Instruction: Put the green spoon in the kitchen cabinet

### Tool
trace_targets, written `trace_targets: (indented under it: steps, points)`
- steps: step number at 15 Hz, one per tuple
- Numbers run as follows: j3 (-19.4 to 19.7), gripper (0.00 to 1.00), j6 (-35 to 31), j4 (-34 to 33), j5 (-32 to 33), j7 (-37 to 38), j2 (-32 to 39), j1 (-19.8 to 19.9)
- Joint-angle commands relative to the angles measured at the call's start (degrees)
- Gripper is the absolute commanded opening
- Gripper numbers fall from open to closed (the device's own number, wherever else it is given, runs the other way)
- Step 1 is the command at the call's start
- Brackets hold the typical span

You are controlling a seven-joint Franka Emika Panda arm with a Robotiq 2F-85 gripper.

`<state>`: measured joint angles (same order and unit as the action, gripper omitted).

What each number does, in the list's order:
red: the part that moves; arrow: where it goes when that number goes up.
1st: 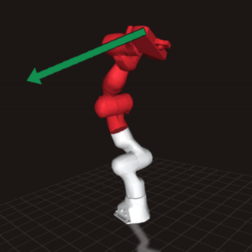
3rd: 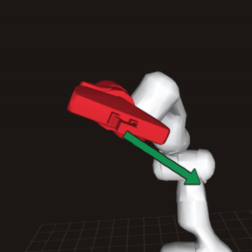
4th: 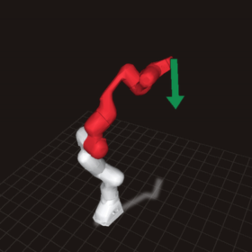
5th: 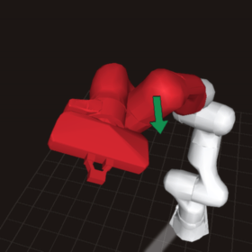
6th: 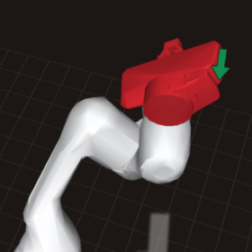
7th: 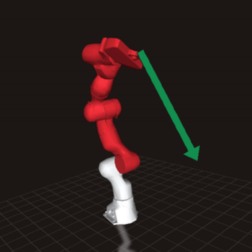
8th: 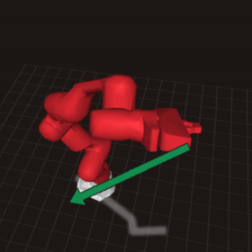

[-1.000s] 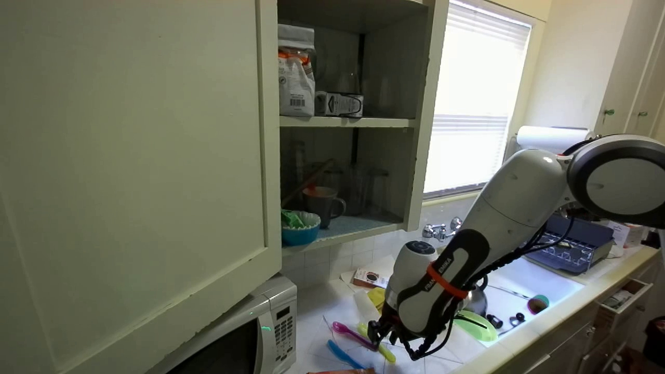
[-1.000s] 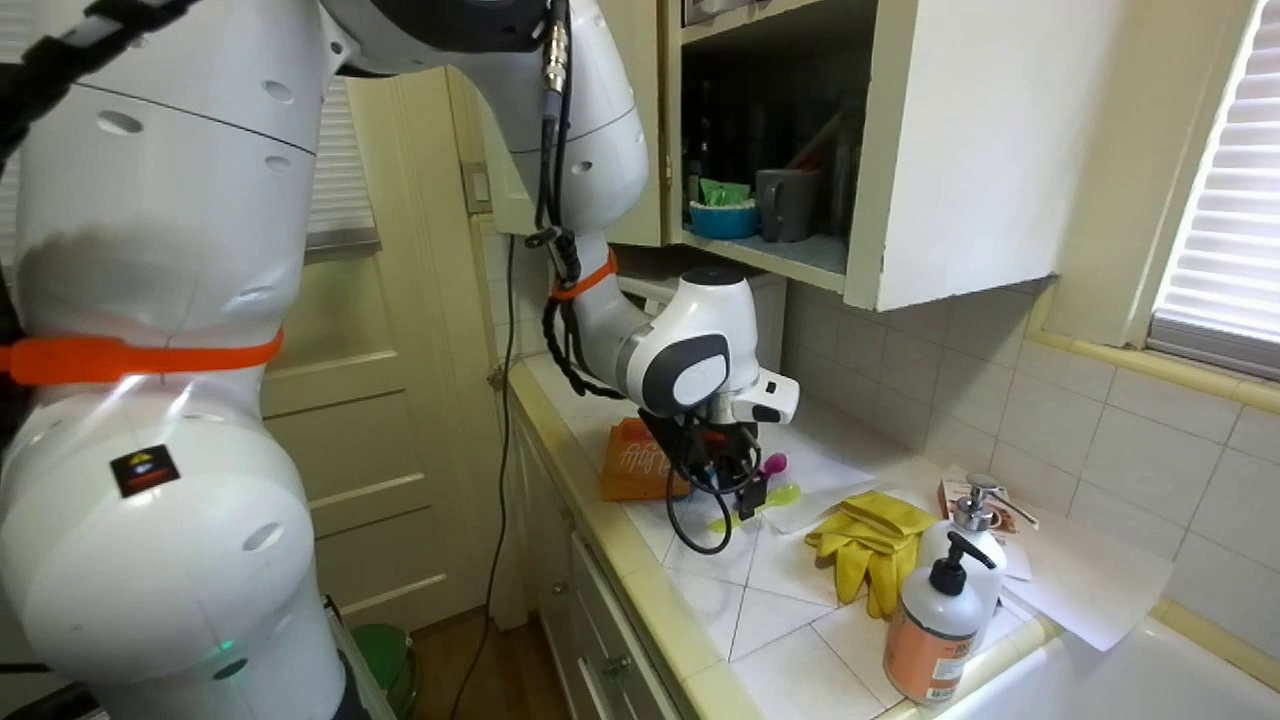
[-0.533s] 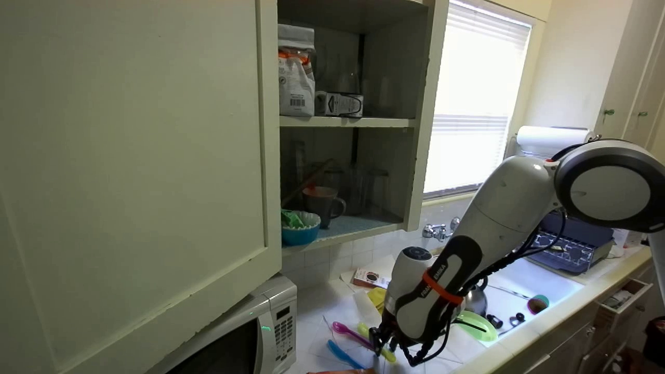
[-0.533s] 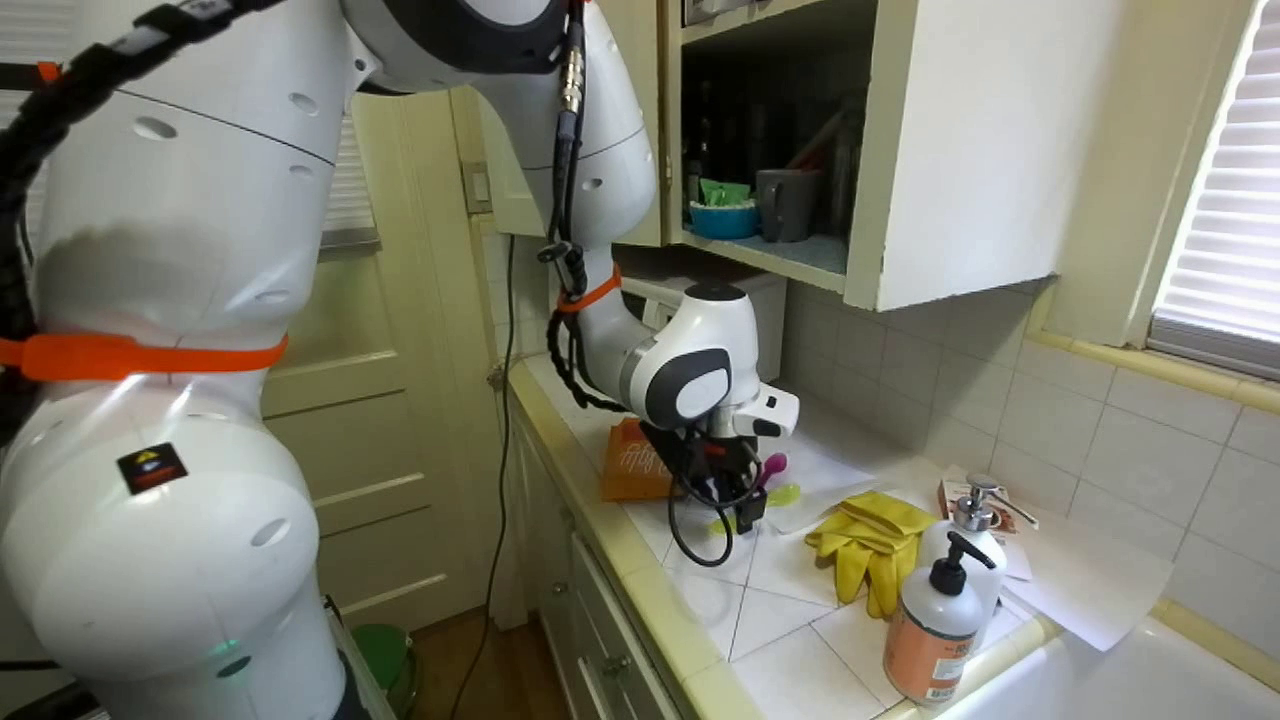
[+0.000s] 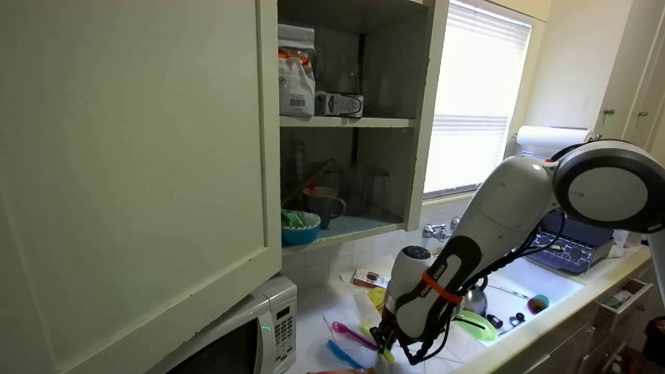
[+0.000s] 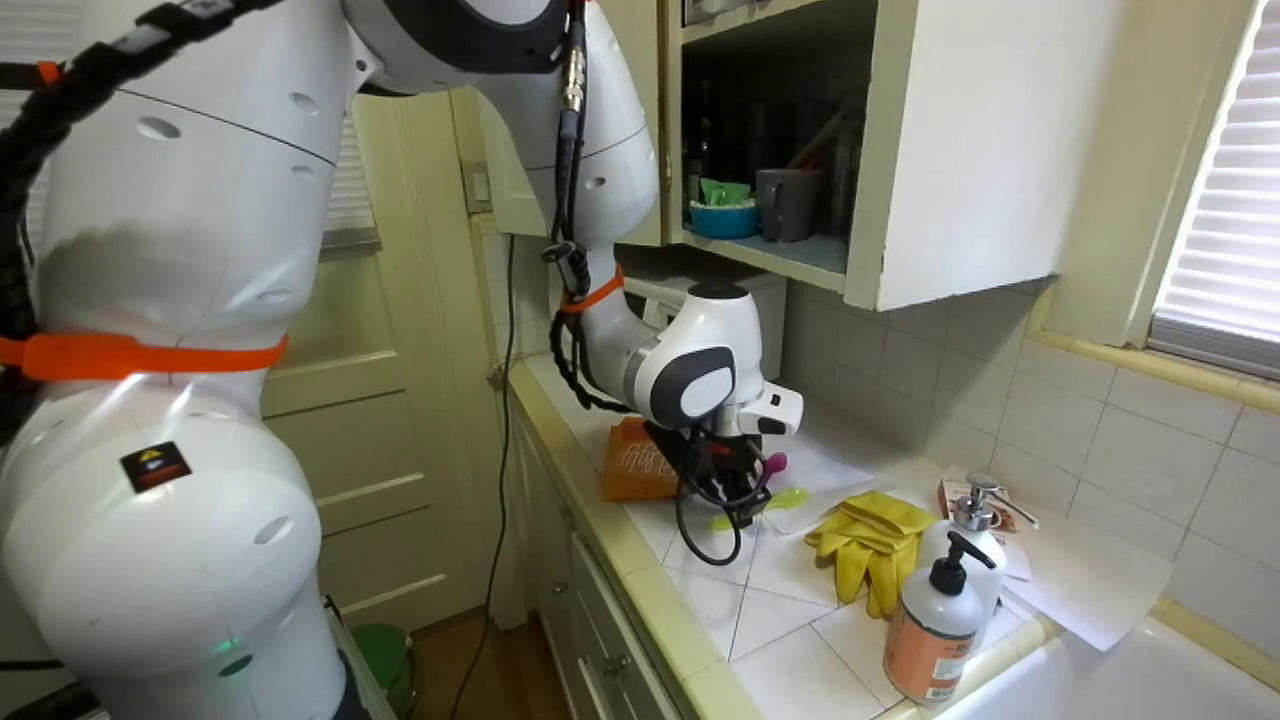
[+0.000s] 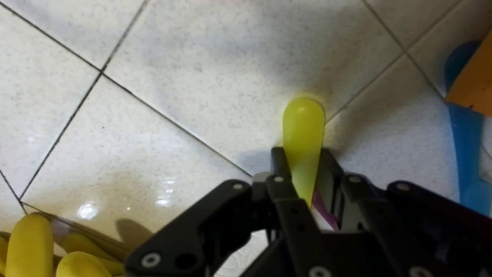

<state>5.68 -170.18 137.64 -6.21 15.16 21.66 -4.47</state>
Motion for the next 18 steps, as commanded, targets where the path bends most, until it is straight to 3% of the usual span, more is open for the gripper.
trace_targets:
  steps: [1, 4, 6, 7, 9, 12, 18]
  points:
    - [2.9, 0.06, 2.2, 1.1, 2.2, 1.9, -2.7, -2.6]
    - [4.5, 0.06, 5.4, 5.2, 2.5, 3.1, -11.4, -3.2]
    - [-0.5, 0.06, 9.9, 6.8, -1.5, -1.4, -17.6, 0.9]
    - [-6.4, 0.06, 13.0, 7.4, -9.6, -8.5, -20.7, 4.2]
    - [-7.6, 0.06, 20.7, 8.2, -17.6, -14.1, -27.2, 3.3]
    - [-6.0, 0.06, 35.3, 9.4, -24.8, -18.7, -37.2, 0.8]
    - [0.8, 0.06, 64.5, 7.1, -30.2, -21.8, -52.6, 0.2]
